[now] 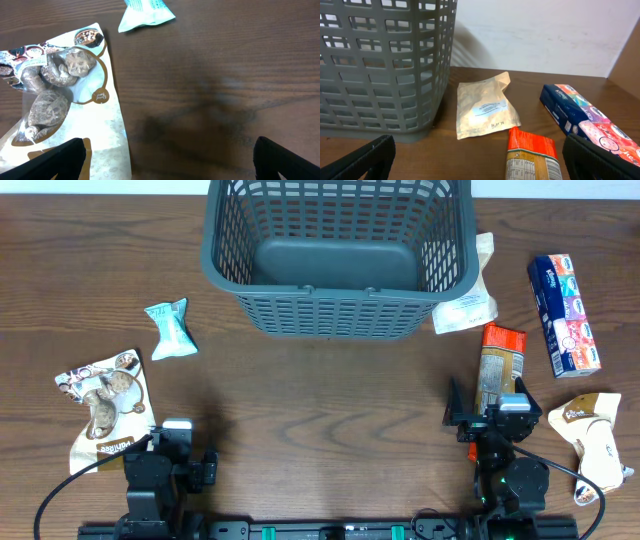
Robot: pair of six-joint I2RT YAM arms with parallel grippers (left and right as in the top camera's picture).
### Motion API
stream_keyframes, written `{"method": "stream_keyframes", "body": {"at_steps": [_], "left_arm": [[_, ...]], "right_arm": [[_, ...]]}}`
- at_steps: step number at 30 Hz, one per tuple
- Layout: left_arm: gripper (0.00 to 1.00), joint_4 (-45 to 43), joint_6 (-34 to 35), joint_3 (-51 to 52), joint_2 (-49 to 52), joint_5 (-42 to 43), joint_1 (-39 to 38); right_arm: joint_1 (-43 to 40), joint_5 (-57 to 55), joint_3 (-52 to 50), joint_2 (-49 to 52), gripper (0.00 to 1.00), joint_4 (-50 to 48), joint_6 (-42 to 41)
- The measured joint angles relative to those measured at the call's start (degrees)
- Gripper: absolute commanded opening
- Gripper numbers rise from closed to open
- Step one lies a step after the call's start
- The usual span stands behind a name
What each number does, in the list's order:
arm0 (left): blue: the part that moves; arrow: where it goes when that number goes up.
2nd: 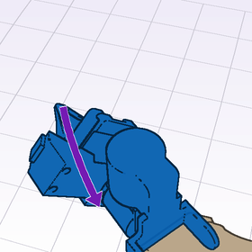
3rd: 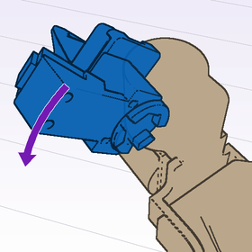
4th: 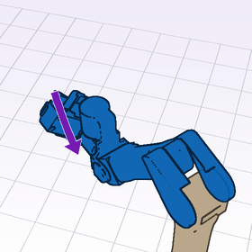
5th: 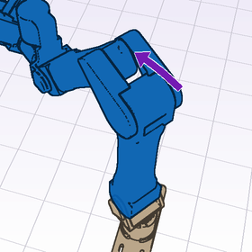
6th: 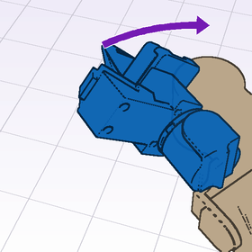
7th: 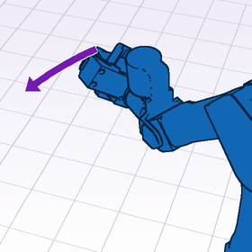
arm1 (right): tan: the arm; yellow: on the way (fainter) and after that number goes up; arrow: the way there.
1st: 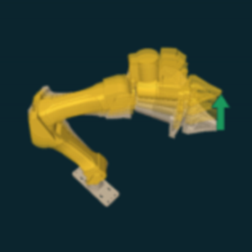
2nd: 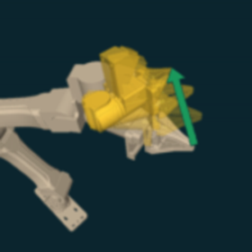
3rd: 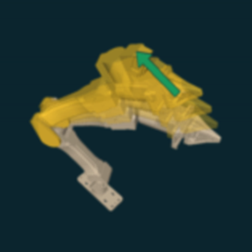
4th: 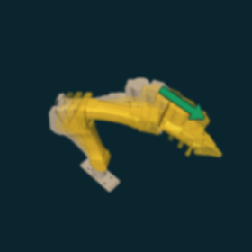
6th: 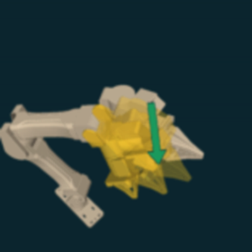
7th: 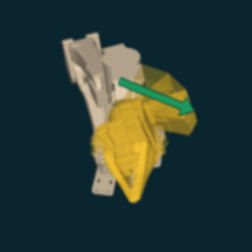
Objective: Pack container
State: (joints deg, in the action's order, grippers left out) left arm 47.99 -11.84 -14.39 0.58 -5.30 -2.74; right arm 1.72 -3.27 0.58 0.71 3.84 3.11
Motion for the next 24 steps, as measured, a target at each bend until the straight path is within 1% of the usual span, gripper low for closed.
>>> {"method": "stream_keyframes", "body": {"at_steps": [5,10,12,14,16,19,24], "left_arm": [[0.99,0.0,0.0,0.0,0.0,0.0,0.0],[0.99,-0.1,0.0,0.0,0.0,0.0,0.0],[0.99,-0.3,0.0,0.0,0.0,0.0,0.0],[0.99,-0.4,0.0,0.0,0.0,0.0,0.0],[0.99,-0.7,-0.1,0.0,0.0,0.0,0.0],[0.99,-2.8,-0.5,0.0,0.0,-0.1,0.0],[0.99,-4.8,-0.5,0.0,0.0,0.0,0.0]], "right_arm": [[0.0,0.1,0.0,0.0,0.99,0.0,-0.3],[0.0,0.9,0.5,0.1,0.99,2.0,-4.3],[0.0,1.7,2.5,0.2,0.99,6.8,-5.4],[-0.1,1.4,6.4,0.6,0.99,15.3,-6.1],[-0.4,0.7,11.4,1.4,0.99,23.0,-6.6],[-1.1,-0.4,21.1,4.4,0.99,32.0,-7.1],[-1.9,-1.3,34.0,11.9,0.99,42.6,-9.4]]}}
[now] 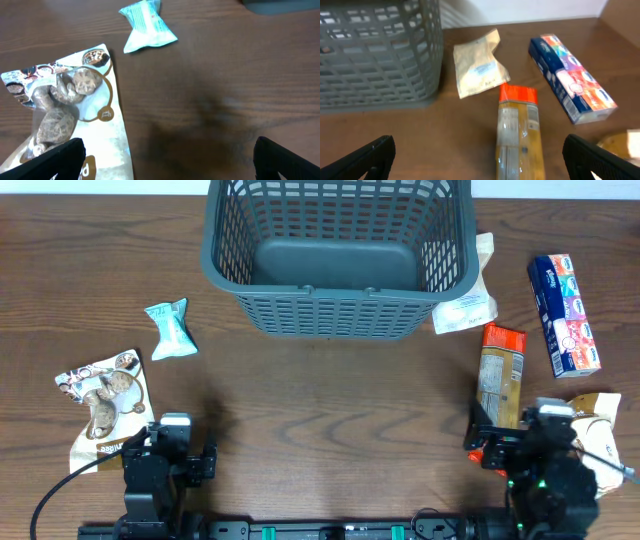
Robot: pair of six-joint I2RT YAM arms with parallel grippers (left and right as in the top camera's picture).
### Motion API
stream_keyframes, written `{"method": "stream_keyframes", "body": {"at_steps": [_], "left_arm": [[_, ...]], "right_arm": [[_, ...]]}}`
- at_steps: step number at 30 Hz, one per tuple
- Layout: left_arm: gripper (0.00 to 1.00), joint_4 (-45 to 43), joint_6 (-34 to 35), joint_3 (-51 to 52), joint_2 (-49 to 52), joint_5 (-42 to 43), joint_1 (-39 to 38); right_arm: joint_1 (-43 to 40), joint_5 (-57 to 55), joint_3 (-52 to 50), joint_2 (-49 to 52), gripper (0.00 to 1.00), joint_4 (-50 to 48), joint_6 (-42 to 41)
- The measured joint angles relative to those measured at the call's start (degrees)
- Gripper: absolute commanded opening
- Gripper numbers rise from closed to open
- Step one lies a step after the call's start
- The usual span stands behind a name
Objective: Pack container
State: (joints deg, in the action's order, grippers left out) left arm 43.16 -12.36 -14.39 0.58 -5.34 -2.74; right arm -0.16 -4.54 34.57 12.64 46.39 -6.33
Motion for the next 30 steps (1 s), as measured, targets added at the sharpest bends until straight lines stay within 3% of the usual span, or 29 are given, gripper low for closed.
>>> {"method": "stream_keyframes", "body": {"at_steps": [8,13,18,30], "left_arm": [[0.99,-0.1,-0.1,0.0,0.0,0.0,0.0],[0.99,-0.1,-0.1,0.0,0.0,0.0,0.0],[0.99,-0.1,-0.1,0.0,0.0,0.0,0.0],[0.99,0.0,-0.1,0.0,0.0,0.2,0.0]], "right_arm": [[-0.2,0.0,17.6,18.4,0.99,17.1,-2.8],[-0.2,0.1,25.8,30.6,0.99,22.4,-2.0],[-0.2,0.0,27.3,40.6,0.99,21.4,0.0],[-5.1,-7.5,27.3,56.7,0.99,8.1,0.0]]}}
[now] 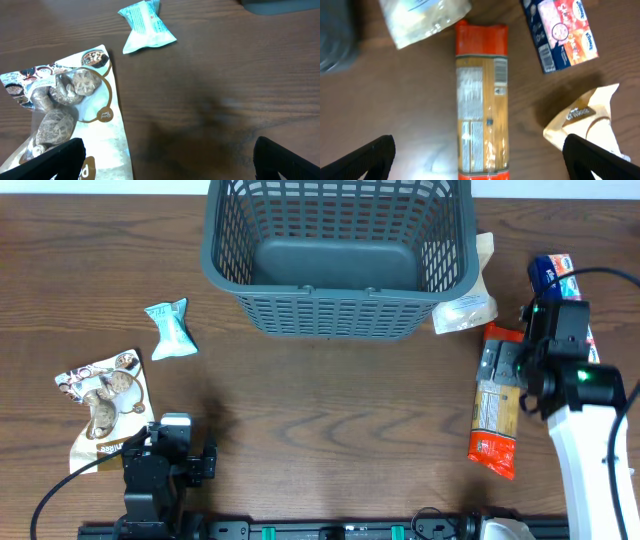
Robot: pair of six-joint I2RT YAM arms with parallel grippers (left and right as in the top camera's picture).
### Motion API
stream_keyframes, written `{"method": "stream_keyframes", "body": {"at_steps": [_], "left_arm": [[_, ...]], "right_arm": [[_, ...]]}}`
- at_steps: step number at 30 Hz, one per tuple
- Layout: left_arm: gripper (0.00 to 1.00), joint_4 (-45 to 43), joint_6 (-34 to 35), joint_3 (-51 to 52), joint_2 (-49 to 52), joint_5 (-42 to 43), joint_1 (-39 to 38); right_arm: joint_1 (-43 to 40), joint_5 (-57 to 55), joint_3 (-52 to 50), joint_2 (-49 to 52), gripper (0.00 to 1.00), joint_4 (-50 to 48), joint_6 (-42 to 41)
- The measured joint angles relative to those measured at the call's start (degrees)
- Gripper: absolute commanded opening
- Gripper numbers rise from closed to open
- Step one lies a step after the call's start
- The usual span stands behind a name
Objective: Pack container
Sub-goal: 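Lower the right gripper onto the spaghetti pack and grasp it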
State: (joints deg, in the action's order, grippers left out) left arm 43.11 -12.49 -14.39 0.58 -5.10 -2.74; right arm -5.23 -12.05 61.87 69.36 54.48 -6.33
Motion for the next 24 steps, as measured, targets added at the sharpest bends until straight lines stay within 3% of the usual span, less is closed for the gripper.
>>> {"method": "stream_keyframes", "body": {"at_steps": [5,17,24], "left_arm": [[0.99,0.0,0.0,0.0,0.0,0.0,0.0],[0.99,0.0,0.0,0.0,0.0,0.0,0.0],[0.99,0.0,0.0,0.0,0.0,0.0,0.0]], "right_arm": [[-1.6,0.0,-1.4,2.6,0.97,-5.7,0.0],[-3.3,2.1,-19.0,2.7,0.99,-18.1,-3.0],[-6.2,2.4,-23.2,2.8,0.99,-24.3,-4.0]]}}
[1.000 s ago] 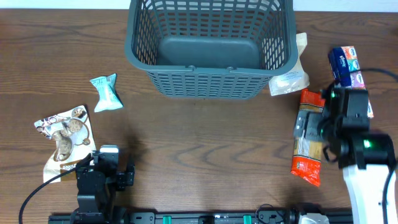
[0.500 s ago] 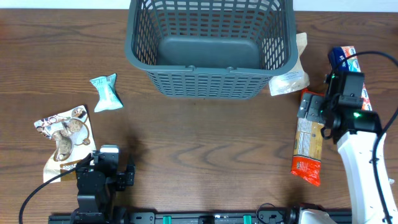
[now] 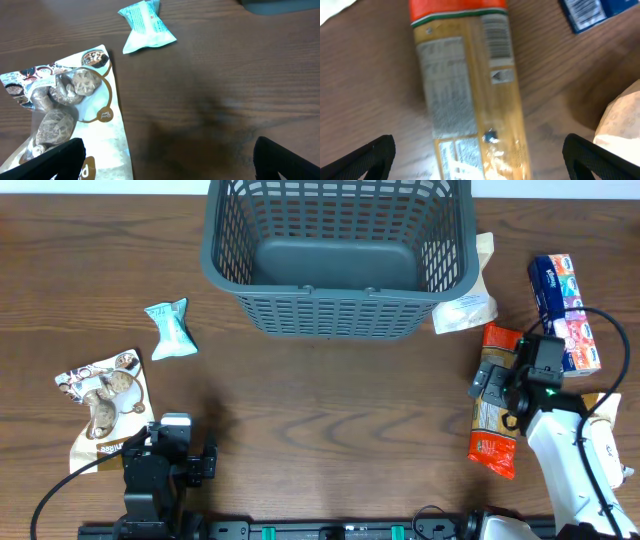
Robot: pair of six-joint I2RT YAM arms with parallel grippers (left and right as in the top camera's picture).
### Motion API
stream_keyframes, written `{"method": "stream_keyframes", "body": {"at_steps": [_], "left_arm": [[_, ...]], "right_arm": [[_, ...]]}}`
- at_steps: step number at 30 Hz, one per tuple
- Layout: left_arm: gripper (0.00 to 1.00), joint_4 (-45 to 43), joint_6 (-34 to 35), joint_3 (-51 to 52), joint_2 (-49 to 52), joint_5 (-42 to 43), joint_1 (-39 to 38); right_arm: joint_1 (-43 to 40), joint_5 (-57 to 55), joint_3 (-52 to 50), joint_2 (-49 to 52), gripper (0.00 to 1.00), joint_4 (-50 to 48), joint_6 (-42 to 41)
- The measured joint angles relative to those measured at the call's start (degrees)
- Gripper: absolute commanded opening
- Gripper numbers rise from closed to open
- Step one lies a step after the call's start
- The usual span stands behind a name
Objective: Pack container
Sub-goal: 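Lower the right gripper onto the spaghetti pack and grasp it, then lift the spaghetti pack with the right gripper and drop it into the basket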
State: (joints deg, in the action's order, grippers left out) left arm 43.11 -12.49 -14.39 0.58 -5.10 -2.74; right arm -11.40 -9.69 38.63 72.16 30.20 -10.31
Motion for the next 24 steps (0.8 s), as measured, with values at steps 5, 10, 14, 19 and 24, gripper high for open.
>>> {"method": "stream_keyframes", "body": {"at_steps": [5,10,14,19,24], "left_arm": [[0.99,0.0,0.0,0.0,0.0,0.0,0.0],[0.99,0.0,0.0,0.0,0.0,0.0,0.0],[0.99,0.0,0.0,0.0,0.0,0.0,0.0],[0.99,0.0,0.0,0.0,0.0,0.0,0.0],[0.98,0.0,0.0,0.0,0.0,0.0,0.0]], "right_arm": [[-2.8,1.0,-1.1,2.4,0.99,-4.3,0.1],[-4.2,2.7,-1.2,7.9,0.99,-7.2,0.2],[-4.2,3.6,-1.2,12.2,0.99,-8.9,0.2],[-4.3,4.5,-1.2,15.6,0.96,-11.1,0.1],[-4.3,5.7,-1.2,16.1,0.30,-12.2,0.2]]}}
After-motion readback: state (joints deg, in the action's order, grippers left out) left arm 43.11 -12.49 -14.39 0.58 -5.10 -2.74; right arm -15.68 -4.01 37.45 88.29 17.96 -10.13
